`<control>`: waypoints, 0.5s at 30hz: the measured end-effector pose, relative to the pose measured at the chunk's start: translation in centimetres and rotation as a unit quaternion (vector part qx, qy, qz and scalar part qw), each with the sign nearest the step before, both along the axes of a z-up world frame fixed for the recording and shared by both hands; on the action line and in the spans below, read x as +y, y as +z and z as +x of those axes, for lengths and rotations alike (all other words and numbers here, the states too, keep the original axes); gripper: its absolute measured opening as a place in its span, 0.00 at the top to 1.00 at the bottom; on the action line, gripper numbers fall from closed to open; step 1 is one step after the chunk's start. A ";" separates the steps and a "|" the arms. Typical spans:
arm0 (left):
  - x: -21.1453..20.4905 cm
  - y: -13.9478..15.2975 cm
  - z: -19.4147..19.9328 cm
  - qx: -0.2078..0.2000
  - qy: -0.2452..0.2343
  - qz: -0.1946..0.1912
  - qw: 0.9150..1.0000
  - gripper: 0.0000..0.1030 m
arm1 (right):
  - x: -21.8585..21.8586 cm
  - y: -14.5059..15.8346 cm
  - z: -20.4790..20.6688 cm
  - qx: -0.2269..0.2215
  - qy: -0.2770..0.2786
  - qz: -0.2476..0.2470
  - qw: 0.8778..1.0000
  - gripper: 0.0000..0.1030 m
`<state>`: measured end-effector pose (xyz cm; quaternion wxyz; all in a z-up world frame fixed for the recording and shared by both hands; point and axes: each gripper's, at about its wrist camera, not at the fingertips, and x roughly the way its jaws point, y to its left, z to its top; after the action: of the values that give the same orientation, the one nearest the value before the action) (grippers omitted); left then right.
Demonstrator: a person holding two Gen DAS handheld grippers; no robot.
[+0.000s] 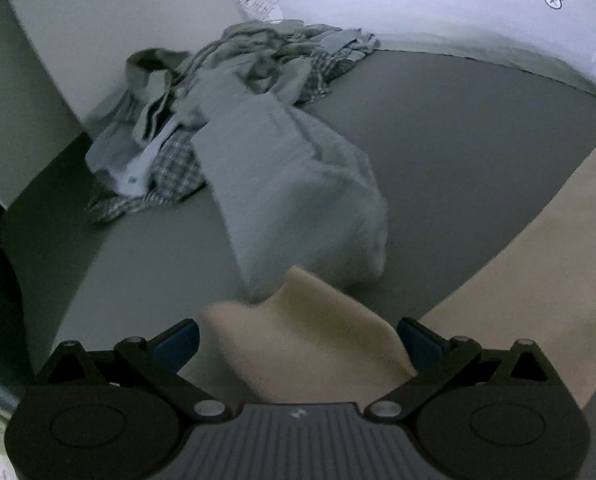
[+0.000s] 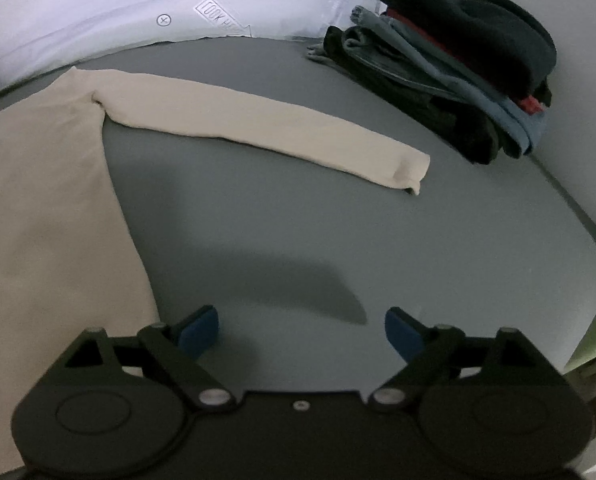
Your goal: Fold clothes
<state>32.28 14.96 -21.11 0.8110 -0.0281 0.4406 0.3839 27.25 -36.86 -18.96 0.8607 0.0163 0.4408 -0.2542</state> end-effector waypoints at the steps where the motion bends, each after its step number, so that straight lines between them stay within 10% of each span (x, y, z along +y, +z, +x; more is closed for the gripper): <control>1: -0.1 0.0 -0.8 -0.005 -0.002 0.001 1.000 0.00 | 0.2 0.0 0.0 0.000 0.002 -0.006 1.000 0.11; 15: -0.4 0.5 -8.9 0.008 0.030 -0.071 0.997 0.00 | 0.2 -0.5 -1.0 -0.026 0.001 -0.007 1.000 0.05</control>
<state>23.39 14.55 -20.60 0.7913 -0.0958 0.4724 0.3762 26.28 -36.63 -19.44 0.8724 0.0160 0.4162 -0.2557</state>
